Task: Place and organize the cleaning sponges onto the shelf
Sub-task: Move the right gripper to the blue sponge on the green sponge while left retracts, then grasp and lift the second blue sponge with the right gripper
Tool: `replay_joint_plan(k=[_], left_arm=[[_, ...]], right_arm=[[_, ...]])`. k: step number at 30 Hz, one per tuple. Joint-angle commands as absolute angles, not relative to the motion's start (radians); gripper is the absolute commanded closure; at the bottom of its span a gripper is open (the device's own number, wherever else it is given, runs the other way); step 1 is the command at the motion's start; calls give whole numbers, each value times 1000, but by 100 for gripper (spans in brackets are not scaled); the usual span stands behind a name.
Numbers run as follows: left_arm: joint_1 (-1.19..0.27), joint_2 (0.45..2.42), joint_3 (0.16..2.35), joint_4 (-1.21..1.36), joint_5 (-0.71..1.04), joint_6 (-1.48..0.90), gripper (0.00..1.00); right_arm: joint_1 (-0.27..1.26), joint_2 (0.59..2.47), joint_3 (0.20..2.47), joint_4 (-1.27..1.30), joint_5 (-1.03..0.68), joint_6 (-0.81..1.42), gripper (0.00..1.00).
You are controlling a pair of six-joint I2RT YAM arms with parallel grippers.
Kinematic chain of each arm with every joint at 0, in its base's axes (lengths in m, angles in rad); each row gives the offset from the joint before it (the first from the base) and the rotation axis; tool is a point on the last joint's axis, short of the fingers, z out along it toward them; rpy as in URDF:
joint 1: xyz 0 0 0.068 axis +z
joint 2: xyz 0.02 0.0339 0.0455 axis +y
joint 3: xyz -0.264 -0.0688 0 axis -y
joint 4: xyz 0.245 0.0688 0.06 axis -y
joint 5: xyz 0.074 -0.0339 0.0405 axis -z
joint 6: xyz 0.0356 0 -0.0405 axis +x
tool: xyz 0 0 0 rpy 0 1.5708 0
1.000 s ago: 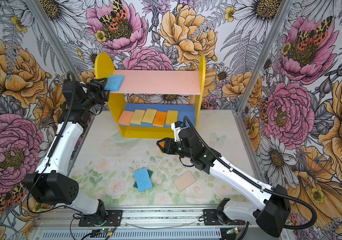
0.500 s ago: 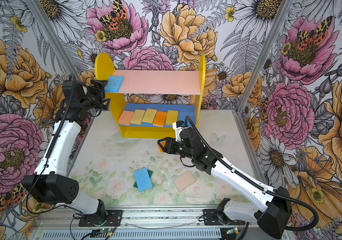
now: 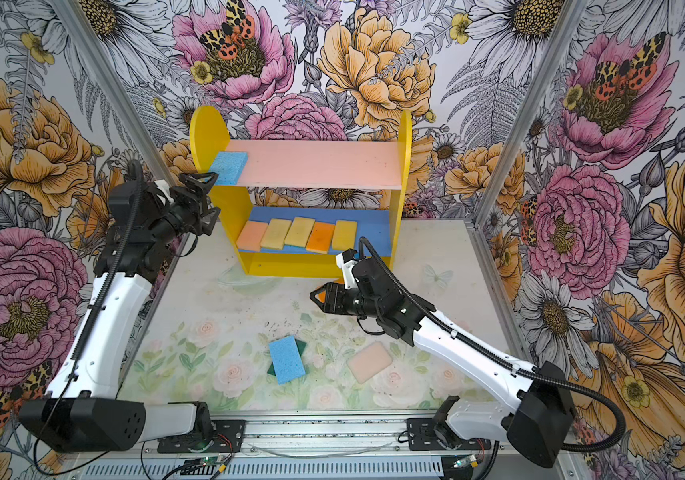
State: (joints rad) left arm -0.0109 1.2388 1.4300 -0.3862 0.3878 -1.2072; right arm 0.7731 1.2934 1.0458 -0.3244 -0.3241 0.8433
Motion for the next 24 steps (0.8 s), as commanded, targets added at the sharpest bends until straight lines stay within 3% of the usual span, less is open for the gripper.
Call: replay_joint_plan(k=[1, 7, 12, 24], left_arm=[[-29, 1077, 1244, -373, 479, -1068, 1], [-62, 800, 996, -620, 453, -828, 1], [-74, 641, 793, -646, 471, -861, 1], [-51, 573, 685, -638, 531, -873, 1]], right_arm=[[818, 1380, 1096, -430, -421, 774, 43], [907, 1564, 1161, -499, -427, 710, 42], [961, 1691, 1186, -498, -418, 702, 42], [987, 1778, 1189, -495, -326, 701, 48]])
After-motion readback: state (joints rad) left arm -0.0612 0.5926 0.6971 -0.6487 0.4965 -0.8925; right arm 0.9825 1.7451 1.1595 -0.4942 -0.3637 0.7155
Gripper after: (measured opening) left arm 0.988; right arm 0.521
